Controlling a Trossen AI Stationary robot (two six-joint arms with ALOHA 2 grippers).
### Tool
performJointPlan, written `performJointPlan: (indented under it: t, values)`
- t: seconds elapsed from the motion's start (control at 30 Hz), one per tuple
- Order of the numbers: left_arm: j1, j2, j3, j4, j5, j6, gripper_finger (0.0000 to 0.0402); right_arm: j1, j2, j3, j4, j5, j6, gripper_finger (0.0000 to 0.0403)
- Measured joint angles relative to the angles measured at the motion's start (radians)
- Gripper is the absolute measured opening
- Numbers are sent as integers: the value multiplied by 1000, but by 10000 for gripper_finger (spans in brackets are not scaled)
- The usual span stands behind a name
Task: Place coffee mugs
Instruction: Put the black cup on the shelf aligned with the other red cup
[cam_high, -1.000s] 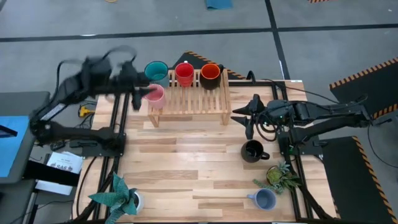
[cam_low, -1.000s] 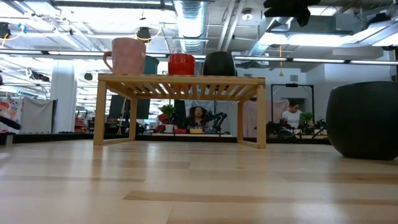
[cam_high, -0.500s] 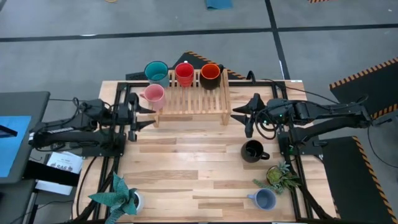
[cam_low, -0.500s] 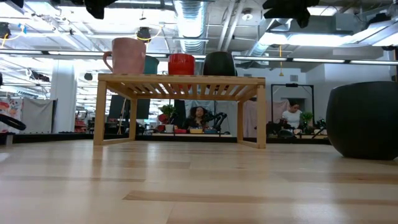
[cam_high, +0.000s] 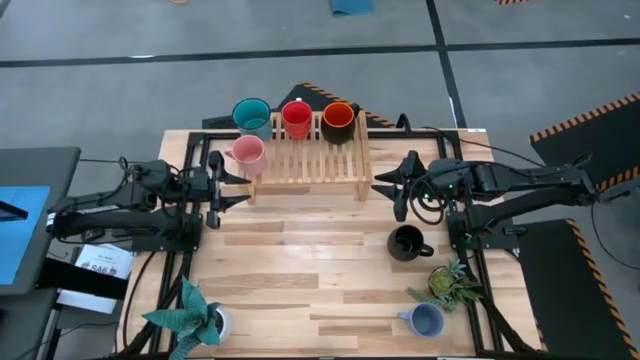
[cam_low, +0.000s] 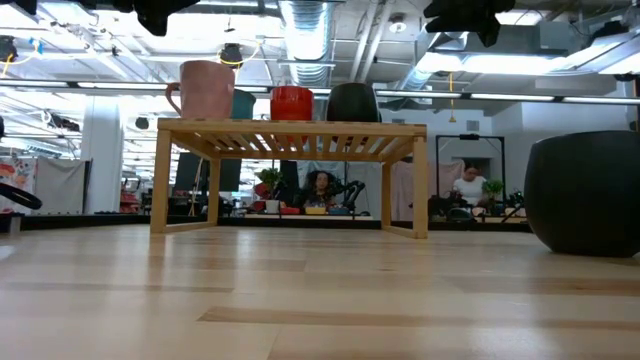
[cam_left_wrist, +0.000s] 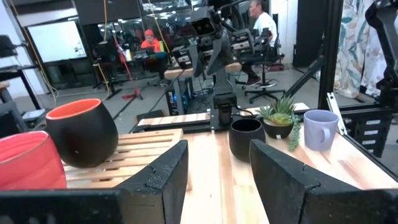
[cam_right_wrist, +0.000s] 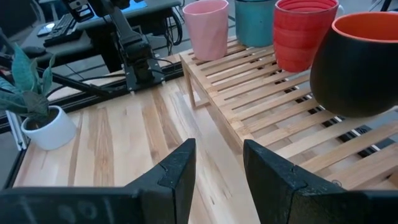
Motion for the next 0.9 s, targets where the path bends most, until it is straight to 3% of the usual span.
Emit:
performJointPlan:
  t: [0.67,0.9]
  values:
    - [0,0,0,-37,51,16,158,0,0,0,16,0,-78,162]
    - [0,0,0,-46,34,15,158,0,-14,0,-81,-2,11,162]
